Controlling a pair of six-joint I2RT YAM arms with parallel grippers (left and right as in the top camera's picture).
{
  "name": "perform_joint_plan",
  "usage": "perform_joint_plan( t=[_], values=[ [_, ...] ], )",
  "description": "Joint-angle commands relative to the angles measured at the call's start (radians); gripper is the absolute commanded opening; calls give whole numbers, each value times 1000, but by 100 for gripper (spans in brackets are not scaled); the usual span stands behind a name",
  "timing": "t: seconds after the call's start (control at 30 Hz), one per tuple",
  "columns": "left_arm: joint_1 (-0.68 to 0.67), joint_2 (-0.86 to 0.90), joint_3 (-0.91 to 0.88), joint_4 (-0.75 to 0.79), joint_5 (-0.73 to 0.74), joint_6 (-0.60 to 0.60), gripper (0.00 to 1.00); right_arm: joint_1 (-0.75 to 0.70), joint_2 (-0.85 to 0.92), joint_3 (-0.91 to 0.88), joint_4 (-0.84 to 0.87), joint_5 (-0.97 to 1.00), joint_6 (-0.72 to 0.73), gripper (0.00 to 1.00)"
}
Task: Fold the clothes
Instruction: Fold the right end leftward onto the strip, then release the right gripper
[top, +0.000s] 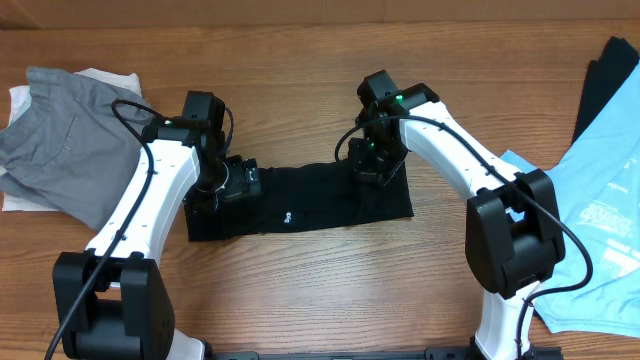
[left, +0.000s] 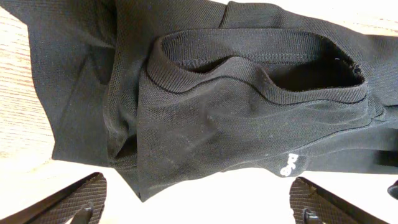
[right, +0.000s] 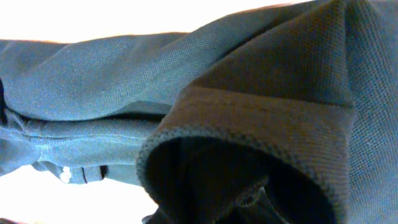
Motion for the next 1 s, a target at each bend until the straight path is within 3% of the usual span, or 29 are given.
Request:
perform_joint_plan(
  t=[0.0,0.07,0.17,0.33,0.57,0.67,0.83,0.97],
  values=[
    [8,-6,11,3,-14,8,97,2,-2,19,0,-32,2,20],
    [8,-6,11,3,-14,8,97,2,-2,19,-5,-61,-1,31],
    [8,-6,11,3,-14,8,97,2,-2,19,-22,-100,-20,32],
    [8,-6,11,0,-14,8,100,2,-2,19,-91,-174,-185,32],
    [9,-6,11,-45,-25,8,100,-46,-46,20,-125,-27,-148,24],
    [11,-6,10,-61,-86,-1,100,-109,-122,20,-141,82,-67,26],
    [14,-2,-28,-29,-190,-39,100,-214,-195,20,-178,90,-68,32],
    [48,8,-79,21,-193,-46,100,-288,-194,14,-229,132,-73,34]
  ],
)
